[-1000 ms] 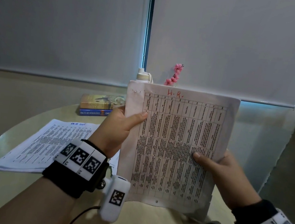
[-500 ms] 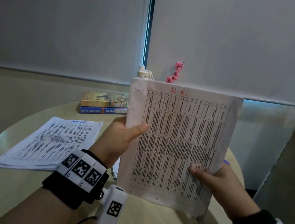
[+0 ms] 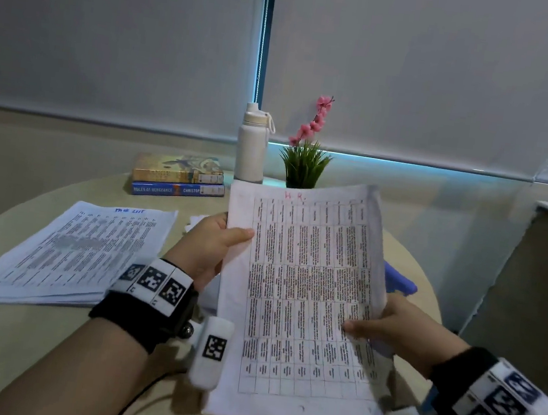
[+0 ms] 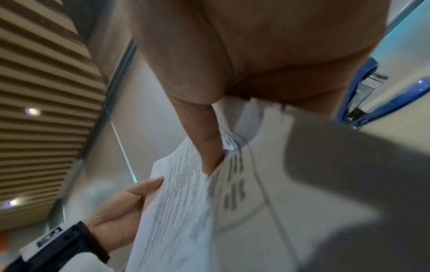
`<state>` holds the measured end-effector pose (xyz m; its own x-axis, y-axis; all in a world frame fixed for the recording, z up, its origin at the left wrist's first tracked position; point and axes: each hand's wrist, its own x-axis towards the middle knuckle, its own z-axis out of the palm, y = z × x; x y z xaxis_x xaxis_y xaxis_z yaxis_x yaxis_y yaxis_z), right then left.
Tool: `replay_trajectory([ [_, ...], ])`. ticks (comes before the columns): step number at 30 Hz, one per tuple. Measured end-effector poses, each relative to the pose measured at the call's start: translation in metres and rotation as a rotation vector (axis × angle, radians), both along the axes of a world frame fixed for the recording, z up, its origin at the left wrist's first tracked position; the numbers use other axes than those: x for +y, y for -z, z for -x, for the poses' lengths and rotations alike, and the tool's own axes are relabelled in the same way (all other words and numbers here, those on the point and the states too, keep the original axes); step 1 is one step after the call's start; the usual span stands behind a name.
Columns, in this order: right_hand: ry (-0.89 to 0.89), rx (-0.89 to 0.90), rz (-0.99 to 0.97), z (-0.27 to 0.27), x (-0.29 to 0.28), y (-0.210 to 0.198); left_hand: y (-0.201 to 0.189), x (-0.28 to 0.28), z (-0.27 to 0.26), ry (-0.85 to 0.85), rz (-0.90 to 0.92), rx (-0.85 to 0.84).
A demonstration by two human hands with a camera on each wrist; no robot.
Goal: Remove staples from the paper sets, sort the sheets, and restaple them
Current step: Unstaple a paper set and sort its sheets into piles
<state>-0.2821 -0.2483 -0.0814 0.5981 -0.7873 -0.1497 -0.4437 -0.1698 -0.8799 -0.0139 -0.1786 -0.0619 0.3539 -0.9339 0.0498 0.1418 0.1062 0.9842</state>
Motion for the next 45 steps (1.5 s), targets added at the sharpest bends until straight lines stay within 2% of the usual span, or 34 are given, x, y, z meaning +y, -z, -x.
replay_trajectory([
  [3, -0.001, 0.141, 0.044, -0.002, -0.015, -0.003, 0.021, -0.008, -0.005, -0.011, -0.057, 0.048],
  [5, 0.114, 0.089, 0.080, -0.002, -0.039, -0.011, 0.029, -0.011, -0.010, -0.020, -0.074, 0.089],
  [7, 0.283, 0.106, 0.272, 0.000, -0.073, -0.020, 0.034, -0.013, -0.014, -0.036, -0.068, 0.102],
  [9, 0.401, 0.315, 0.475, -0.001, -0.102, -0.027, 0.038, -0.015, -0.015, -0.056, -0.066, 0.098],
  [10, 0.418, 0.453, 0.516, -0.002, -0.113, -0.028, 0.040, -0.015, -0.016, -0.061, -0.070, 0.091],
  [14, 0.283, 0.992, 0.485, -0.015, -0.134, -0.020, 0.045, -0.017, -0.016, -0.057, -0.079, 0.071],
  [15, 0.237, 1.064, 0.468, -0.017, -0.137, -0.016, 0.046, -0.016, -0.017, -0.054, -0.077, 0.071],
  [17, 0.218, 1.087, 0.421, -0.024, -0.138, -0.012, 0.047, -0.016, -0.017, -0.044, -0.071, 0.065],
  [19, 0.245, 0.993, 0.381, -0.028, -0.136, -0.011, 0.047, -0.017, -0.015, -0.038, -0.073, 0.058],
  [21, 0.335, 0.783, 0.451, -0.033, -0.135, -0.015, 0.046, -0.017, -0.014, -0.035, -0.074, 0.064],
  [23, 0.481, 0.380, 0.550, -0.046, -0.129, -0.028, 0.045, -0.016, -0.012, -0.032, -0.074, 0.065],
  [25, 0.559, -0.182, 0.450, -0.061, -0.120, -0.048, 0.045, -0.015, -0.010, -0.029, -0.079, 0.050],
  [26, 0.502, -0.425, 0.356, -0.071, -0.113, -0.060, 0.044, -0.014, -0.010, -0.030, -0.084, 0.035],
  [28, 0.362, -0.675, 0.230, -0.093, -0.096, -0.081, 0.043, -0.013, -0.008, -0.025, -0.094, 0.003],
  [30, 0.308, -0.752, 0.208, -0.119, -0.076, -0.093, 0.042, -0.011, -0.006, -0.013, -0.104, -0.016],
  [32, 0.325, -0.786, 0.265, -0.145, -0.057, -0.096, 0.041, -0.009, -0.005, -0.021, -0.118, -0.038],
  [39, 0.334, -0.881, 0.317, -0.192, -0.032, -0.076, 0.037, -0.005, 0.002, -0.021, -0.153, -0.054],
  [45, 0.275, -0.706, 0.375, -0.204, -0.035, -0.067, 0.038, -0.008, 0.002, -0.022, -0.157, -0.037],
])
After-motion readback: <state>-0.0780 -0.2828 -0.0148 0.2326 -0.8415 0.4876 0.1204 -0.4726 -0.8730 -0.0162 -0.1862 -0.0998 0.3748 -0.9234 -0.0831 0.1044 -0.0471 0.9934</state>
